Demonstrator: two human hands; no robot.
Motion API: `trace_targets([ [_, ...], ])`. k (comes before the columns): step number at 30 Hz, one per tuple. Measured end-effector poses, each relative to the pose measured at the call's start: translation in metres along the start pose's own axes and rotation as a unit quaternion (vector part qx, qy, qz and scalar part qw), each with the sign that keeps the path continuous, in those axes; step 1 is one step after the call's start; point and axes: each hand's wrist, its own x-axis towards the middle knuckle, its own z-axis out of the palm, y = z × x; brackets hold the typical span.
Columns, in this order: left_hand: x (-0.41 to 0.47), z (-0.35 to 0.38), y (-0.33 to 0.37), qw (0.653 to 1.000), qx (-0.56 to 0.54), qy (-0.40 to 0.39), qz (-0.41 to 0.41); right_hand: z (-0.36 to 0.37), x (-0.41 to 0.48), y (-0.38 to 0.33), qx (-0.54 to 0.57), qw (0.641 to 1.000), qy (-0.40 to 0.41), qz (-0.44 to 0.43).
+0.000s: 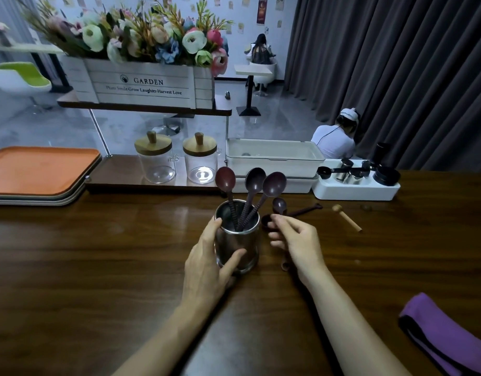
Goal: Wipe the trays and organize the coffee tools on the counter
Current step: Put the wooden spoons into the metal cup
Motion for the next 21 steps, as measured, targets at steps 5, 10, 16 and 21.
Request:
trace_targets([
  [5,-0.006,0.006,0.011,0.999,0.002,0.015,-0.032,-0.023,0.031,0.019,-0.191,0.978,0.086,-0.006],
  [10,-0.013,0.017,0.023,0.998,0.038,0.037,-0.037,-0.022,0.049,0.026,-0.294,0.955,0.038,-0.024],
  [16,-0.017,0.027,0.044,0.994,0.069,0.059,-0.069,-0.022,0.062,0.026,-0.299,0.954,-0.017,-0.003],
  [21,-0.015,0.019,0.049,0.993,0.066,0.064,-0.069,-0.029,0.062,0.023,-0.207,0.978,-0.04,-0.01],
])
